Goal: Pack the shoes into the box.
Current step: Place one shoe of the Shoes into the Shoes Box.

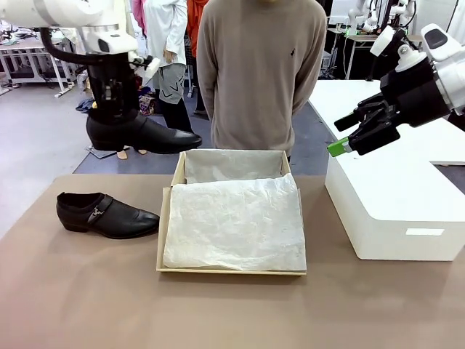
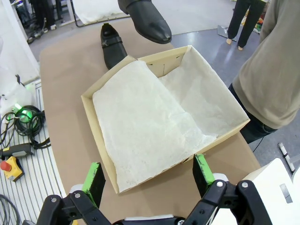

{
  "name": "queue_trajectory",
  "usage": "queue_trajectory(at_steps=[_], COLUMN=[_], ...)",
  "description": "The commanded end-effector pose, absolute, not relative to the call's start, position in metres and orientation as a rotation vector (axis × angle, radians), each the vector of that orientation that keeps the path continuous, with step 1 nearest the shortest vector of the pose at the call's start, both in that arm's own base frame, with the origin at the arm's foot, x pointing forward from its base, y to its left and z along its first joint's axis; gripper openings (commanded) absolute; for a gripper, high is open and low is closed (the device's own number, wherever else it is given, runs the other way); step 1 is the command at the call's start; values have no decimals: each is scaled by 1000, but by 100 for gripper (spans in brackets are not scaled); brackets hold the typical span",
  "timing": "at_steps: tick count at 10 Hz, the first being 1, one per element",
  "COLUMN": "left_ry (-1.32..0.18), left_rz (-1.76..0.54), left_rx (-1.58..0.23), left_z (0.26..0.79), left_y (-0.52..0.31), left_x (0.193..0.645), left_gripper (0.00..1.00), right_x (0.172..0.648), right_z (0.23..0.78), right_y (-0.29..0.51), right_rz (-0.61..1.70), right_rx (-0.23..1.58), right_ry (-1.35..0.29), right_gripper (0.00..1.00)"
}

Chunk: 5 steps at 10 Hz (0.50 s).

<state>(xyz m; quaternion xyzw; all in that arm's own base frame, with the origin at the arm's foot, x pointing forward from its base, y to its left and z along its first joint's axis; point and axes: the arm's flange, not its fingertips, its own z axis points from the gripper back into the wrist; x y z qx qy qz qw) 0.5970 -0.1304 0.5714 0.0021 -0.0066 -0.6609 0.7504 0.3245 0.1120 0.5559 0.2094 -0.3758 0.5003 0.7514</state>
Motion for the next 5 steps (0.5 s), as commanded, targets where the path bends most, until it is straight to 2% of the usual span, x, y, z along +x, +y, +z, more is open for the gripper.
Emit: queue_trajectory(at_steps=[1, 5], left_ry=[14, 17], left_rz=[-1408, -1469], left_rx=[-47, -21], left_z=[582, 573], left_y=[-157, -220], left_x=[617, 639], left_gripper=[0, 0], right_x=[328, 328], right_z=[555, 555], right_y=[112, 112], right_rz=[1113, 1113], right_rx=[473, 473], right_ry=[-839, -839], right_gripper=[100, 100])
